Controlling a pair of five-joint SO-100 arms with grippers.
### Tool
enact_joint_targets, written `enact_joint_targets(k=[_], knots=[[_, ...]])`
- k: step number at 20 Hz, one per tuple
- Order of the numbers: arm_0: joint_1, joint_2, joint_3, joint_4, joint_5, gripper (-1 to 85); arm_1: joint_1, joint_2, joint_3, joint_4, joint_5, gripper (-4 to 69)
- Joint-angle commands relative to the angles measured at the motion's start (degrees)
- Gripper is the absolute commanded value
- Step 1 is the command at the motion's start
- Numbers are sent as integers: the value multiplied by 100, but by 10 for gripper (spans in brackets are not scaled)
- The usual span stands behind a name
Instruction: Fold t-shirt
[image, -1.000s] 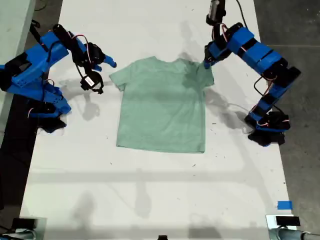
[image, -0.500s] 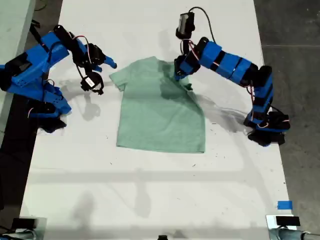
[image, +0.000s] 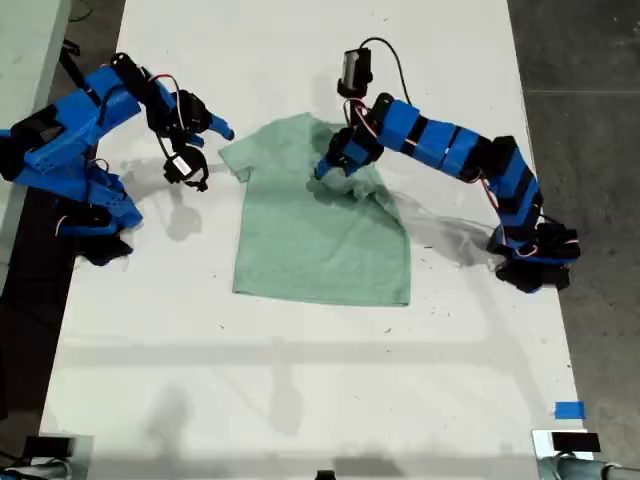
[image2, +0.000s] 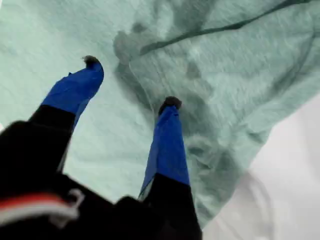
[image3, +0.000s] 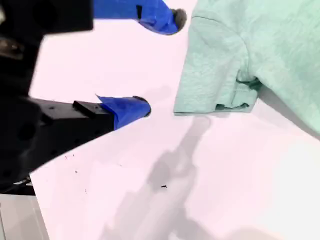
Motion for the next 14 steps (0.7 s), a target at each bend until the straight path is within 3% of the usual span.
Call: enact_joint_targets(k=[1,6,11,14], knots=[[70,-88,-44,-114,-70,286,264,1617,-439,870,-158,227],[-79,-835,-141,-536,-26,288,255,3551,905,1134,-281,196],[-378,-2681,-765,-1090,9,288,-229,4017,1512,1134,-18,162],[-703,-3937,-1564,-1099,88,280,-580,4166,1529,1125,114,153]])
